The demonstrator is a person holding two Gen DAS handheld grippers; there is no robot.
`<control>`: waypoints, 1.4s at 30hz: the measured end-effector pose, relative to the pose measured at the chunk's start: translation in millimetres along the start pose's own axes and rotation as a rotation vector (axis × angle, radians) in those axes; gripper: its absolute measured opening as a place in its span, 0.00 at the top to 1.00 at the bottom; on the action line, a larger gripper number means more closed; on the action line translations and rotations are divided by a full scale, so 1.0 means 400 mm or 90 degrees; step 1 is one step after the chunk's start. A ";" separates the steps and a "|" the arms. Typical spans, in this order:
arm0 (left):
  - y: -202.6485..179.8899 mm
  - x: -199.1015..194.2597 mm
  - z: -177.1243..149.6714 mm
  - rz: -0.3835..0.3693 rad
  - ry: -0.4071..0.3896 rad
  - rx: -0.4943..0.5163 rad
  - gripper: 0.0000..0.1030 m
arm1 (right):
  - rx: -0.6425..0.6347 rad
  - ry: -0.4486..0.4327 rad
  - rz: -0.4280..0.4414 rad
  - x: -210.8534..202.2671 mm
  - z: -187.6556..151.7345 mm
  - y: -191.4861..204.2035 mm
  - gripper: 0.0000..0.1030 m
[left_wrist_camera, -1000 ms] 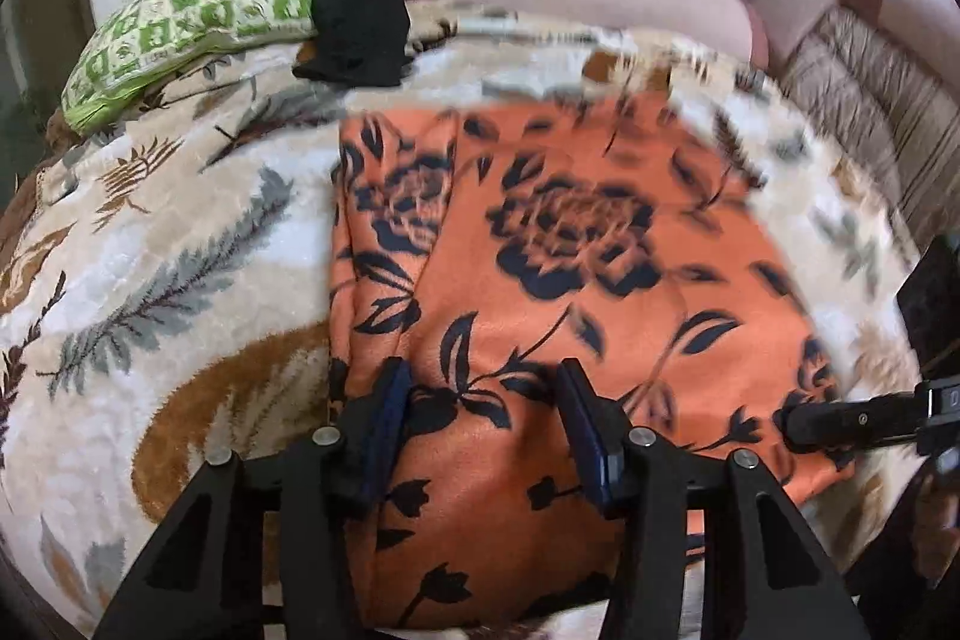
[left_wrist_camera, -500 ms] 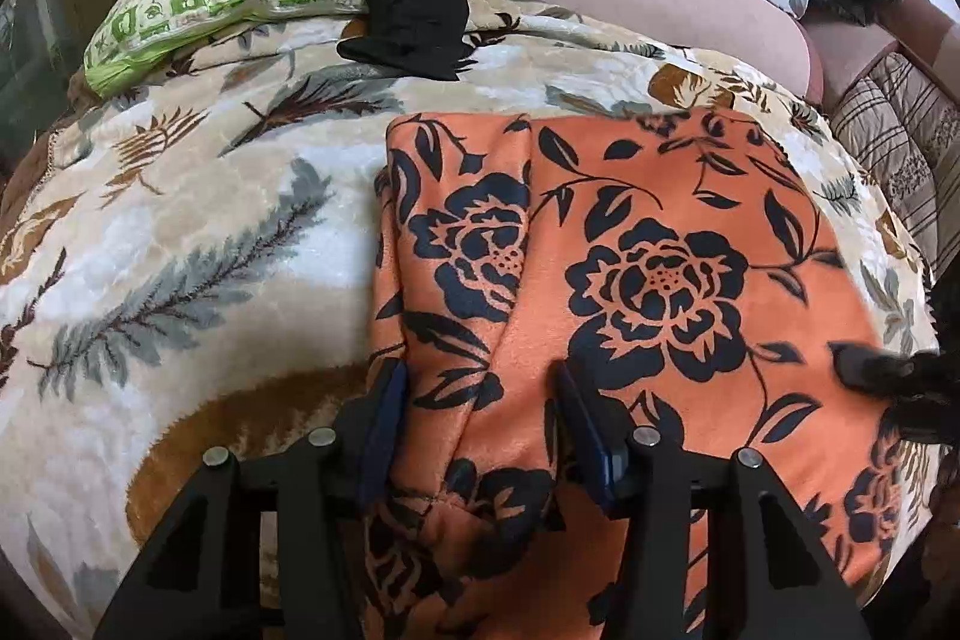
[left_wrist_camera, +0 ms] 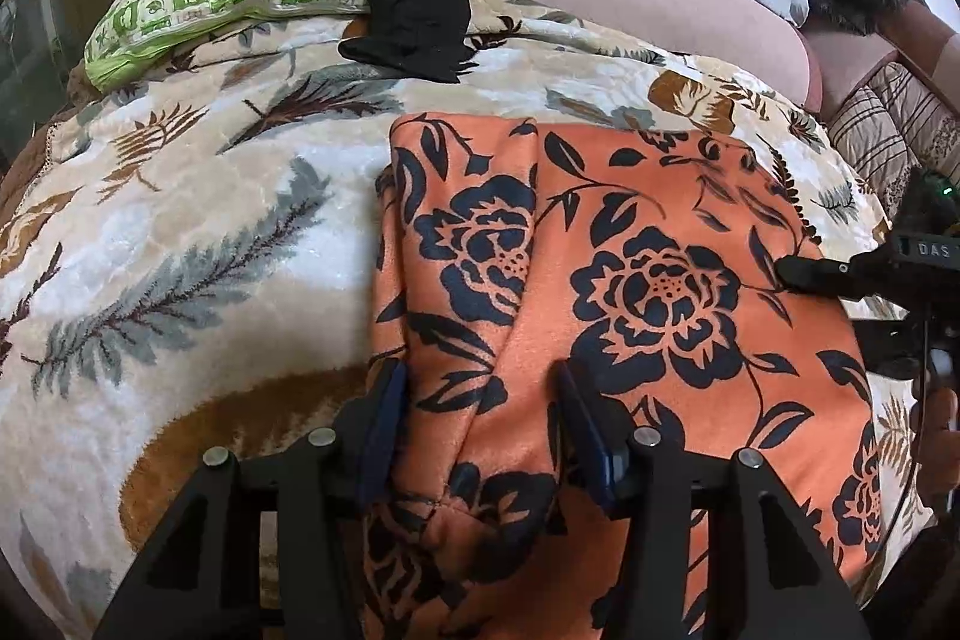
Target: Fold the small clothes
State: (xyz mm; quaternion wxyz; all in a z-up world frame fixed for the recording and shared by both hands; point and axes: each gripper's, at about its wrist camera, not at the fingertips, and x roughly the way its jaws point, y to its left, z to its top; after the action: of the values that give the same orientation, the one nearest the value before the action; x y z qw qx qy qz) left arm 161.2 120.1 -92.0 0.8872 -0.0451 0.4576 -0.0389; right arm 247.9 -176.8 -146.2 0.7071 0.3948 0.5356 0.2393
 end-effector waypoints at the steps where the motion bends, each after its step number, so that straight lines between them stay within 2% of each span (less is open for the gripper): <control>1: 0.002 0.000 0.000 -0.003 0.000 -0.002 0.47 | -0.031 -0.015 -0.018 -0.005 -0.007 0.028 0.69; 3: 0.000 0.000 0.000 -0.002 0.000 -0.001 0.47 | -0.076 -0.046 -0.046 -0.031 -0.027 0.058 0.72; 5: -0.003 0.001 0.001 0.001 0.000 0.001 0.47 | -0.059 -0.041 -0.070 -0.011 -0.023 0.035 0.71; 6: -0.003 0.000 0.000 0.001 -0.001 0.001 0.47 | -0.041 -0.038 -0.060 0.000 -0.022 0.017 0.64; 7: -0.001 -0.001 -0.001 -0.001 -0.002 0.000 0.47 | -0.025 -0.043 -0.038 -0.004 -0.024 0.009 0.61; 9: -0.001 -0.001 -0.001 -0.002 -0.001 -0.001 0.47 | -0.018 -0.048 -0.015 -0.019 -0.023 0.016 0.36; 11: -0.002 -0.002 -0.002 0.002 -0.002 -0.001 0.47 | -0.034 -0.051 -0.023 -0.019 -0.002 0.046 0.31; 14: -0.003 -0.002 -0.003 0.002 -0.003 -0.001 0.47 | -0.010 -0.055 -0.036 -0.005 0.030 0.028 0.31; 15: -0.002 -0.002 -0.003 0.001 -0.003 -0.002 0.47 | 0.000 -0.055 -0.042 0.003 0.043 0.015 0.39; 16: 0.000 -0.002 -0.004 0.000 -0.003 -0.002 0.47 | -0.005 -0.049 -0.049 0.006 0.050 0.013 0.59; 17: -0.001 -0.002 -0.004 0.001 -0.004 -0.002 0.47 | -0.018 -0.056 -0.057 0.005 0.048 0.027 0.67; 18: -0.002 -0.002 -0.005 0.002 -0.004 -0.003 0.47 | -0.073 -0.079 -0.072 -0.018 0.030 0.060 0.68; 19: -0.003 -0.001 -0.004 0.002 -0.004 -0.003 0.47 | -0.110 -0.097 -0.087 -0.024 0.020 0.086 0.68; 20: -0.006 0.001 -0.004 0.002 -0.004 -0.001 0.47 | -0.106 -0.091 -0.099 -0.018 0.023 0.079 0.68; 22: -0.007 0.000 -0.005 0.003 -0.007 0.002 0.47 | -0.043 -0.060 -0.116 0.009 0.037 0.020 0.64; 23: -0.004 -0.001 -0.005 0.000 -0.007 0.000 0.47 | -0.049 -0.076 -0.127 0.000 0.032 0.023 0.47; 24: 0.000 -0.003 -0.005 -0.006 -0.008 -0.006 0.47 | -0.062 -0.090 -0.140 -0.010 0.023 0.030 0.39; 27: 0.029 -0.033 -0.003 -0.054 -0.020 -0.049 0.47 | -0.134 -0.138 -0.196 -0.065 -0.023 0.099 0.39; 29: 0.066 -0.082 -0.009 -0.099 -0.038 -0.093 0.47 | -0.193 -0.166 -0.195 -0.102 -0.065 0.162 0.38; 31: 0.103 -0.121 -0.020 -0.124 -0.039 -0.129 0.41 | -0.248 -0.152 -0.178 -0.120 -0.113 0.206 0.38; 33: 0.135 -0.138 -0.047 -0.151 -0.023 -0.168 0.41 | -0.302 -0.125 -0.172 -0.128 -0.165 0.236 0.38; 35: 0.146 -0.117 -0.080 -0.160 0.025 -0.187 0.41 | -0.330 -0.091 -0.169 -0.114 -0.211 0.235 0.38; 36: 0.144 -0.096 -0.095 -0.153 0.056 -0.187 0.43 | -0.321 -0.066 -0.160 -0.087 -0.223 0.221 0.38; 37: 0.142 -0.061 -0.115 -0.153 0.103 -0.186 0.69 | -0.304 -0.044 -0.161 -0.064 -0.225 0.202 0.38; 39: 0.152 -0.052 -0.127 -0.172 0.110 -0.216 0.71 | -0.266 -0.031 -0.163 -0.032 -0.223 0.161 0.38; 42: 0.132 -0.090 -0.110 -0.163 0.087 -0.195 0.71 | -0.244 -0.038 -0.137 -0.066 -0.224 0.173 0.38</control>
State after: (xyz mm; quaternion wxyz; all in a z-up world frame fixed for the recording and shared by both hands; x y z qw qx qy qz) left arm 105.8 174.4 -94.2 0.8245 -0.2348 0.5080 -0.0843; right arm 160.7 -130.1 -85.1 0.8062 0.2005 0.4983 0.2482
